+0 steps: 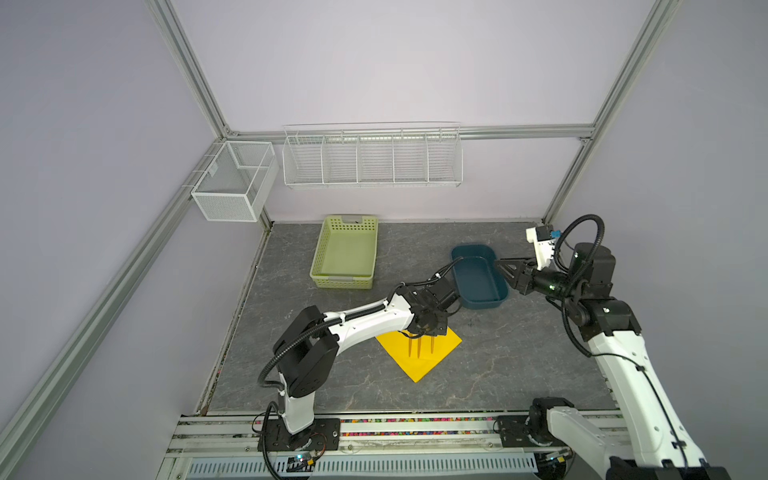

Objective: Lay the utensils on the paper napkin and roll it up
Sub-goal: 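Lower the knife with the left gripper onto the napkin beside the fork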

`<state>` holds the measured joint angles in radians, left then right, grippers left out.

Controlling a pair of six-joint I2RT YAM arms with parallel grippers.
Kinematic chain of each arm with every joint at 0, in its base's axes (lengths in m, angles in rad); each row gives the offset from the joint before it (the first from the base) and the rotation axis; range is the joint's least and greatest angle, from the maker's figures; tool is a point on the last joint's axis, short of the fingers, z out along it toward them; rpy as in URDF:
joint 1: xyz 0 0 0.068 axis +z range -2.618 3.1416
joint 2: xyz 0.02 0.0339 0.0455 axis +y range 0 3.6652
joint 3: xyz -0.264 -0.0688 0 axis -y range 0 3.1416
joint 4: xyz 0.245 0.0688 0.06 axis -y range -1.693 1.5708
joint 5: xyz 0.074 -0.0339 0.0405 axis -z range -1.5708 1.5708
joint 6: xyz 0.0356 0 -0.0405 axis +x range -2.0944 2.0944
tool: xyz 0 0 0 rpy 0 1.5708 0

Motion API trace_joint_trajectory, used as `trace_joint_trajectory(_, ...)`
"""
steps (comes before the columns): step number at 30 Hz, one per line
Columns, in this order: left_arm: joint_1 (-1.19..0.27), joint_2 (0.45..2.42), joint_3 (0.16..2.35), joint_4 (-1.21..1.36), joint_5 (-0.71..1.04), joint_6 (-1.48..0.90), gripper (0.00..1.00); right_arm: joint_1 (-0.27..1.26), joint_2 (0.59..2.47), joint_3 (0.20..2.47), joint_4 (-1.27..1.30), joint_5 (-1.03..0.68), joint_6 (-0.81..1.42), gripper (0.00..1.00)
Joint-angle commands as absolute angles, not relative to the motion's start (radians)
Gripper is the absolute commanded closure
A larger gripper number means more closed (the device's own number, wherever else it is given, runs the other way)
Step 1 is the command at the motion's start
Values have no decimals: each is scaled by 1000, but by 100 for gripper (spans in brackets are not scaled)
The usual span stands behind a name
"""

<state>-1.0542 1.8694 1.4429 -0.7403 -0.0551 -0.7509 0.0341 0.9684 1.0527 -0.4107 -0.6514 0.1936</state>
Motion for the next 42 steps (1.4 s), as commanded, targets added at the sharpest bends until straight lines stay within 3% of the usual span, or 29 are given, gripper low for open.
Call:
trace_joint_trajectory(1, -1057, 1914, 1495, -808, -23, -742, 98, 30, 934, 1034, -407, -651, 167, 67)
trace_joint_trajectory(8, -1057, 2006, 1562, -867, -4, -724, 98, 30, 927, 1040, -410, -654, 166, 67)
trace_joint_trajectory(42, -1011, 2085, 1542, -841, 7, -773, 98, 32, 909, 1057, -441, -655, 153, 67)
